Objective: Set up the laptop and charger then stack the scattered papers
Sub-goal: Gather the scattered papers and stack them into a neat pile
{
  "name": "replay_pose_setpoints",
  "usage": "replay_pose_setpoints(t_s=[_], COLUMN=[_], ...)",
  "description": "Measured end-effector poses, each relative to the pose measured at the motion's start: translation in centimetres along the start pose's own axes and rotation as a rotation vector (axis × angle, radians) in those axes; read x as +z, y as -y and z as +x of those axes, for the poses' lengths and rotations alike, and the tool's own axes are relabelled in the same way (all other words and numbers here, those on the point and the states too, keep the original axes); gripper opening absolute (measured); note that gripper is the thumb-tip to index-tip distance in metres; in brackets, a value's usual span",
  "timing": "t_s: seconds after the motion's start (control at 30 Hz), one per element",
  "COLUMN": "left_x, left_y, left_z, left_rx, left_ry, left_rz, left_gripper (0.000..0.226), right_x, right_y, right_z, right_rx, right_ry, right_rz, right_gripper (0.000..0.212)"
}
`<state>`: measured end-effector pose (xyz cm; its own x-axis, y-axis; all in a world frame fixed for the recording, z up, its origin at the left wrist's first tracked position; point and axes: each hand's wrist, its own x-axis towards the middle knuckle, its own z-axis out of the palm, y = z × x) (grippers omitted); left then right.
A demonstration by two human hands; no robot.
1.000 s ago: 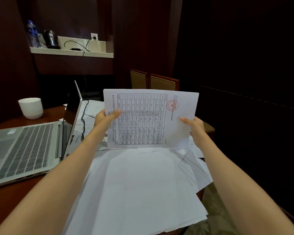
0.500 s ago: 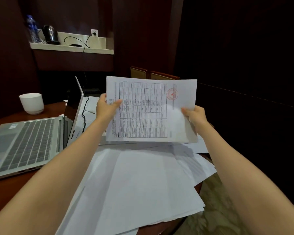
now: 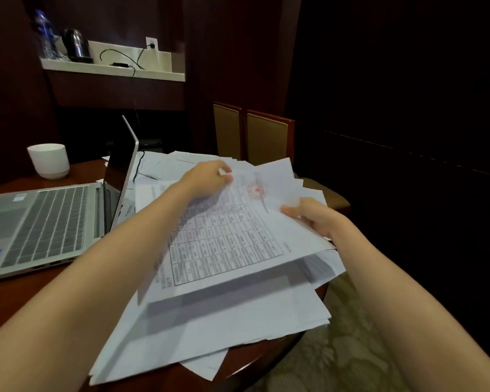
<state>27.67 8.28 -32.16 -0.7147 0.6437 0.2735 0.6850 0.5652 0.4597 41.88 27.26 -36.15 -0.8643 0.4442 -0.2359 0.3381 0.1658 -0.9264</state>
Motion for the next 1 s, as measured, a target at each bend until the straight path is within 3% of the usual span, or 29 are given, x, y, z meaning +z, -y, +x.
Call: replay_pose_setpoints(t_s=[0.17, 0.23, 0.4, 0.67, 0.8, 0.93, 1.0], left_x=[1.6, 2.4, 3.6, 4.6, 4.6, 4.2, 4.2], left_y=[0.6, 1.1, 2.3, 2.9, 2.4, 1.4, 0.5], left_z=[-1.0, -1.7, -3.0, -3.4, -3.2, -3.4, -3.5], left_rx=[-0.027, -0.045, -0.052, -0.089, -0.075, -0.088, -0.099], left_ry=[0.183, 0.250, 0.425, 0.436, 0.492, 0.580, 0.654], left_rz=[-0.021, -0.022, -0.026, -0.080, -0.058, 0.066, 0.157], left_gripper=[0.031, 0.032, 0.029, 0.024, 0.029, 0.053, 0.070], right_x=[0.7, 0.6, 0.9, 1.6, 1.1, -0.5, -1.2], right_y=[-2.0, -1.9, -1.2, -1.8, -0.8, -1.7, -2.4], right_z=[-2.0, -2.4, -1.4, -1.2, -1.0, 0.4, 0.5], right_rx=[0.087, 0.089, 0.005, 0.092, 0.198, 0.215, 0.227], right_ry=[0.256, 0.270, 0.024, 0.001, 0.024, -0.282, -0.364], right_rz=[0.036, -0.011, -0.136, -0.389, -0.444, -0.365, -0.455], right_gripper=[0.008, 0.010, 0.041, 0.014, 0.016, 0.008, 0.019])
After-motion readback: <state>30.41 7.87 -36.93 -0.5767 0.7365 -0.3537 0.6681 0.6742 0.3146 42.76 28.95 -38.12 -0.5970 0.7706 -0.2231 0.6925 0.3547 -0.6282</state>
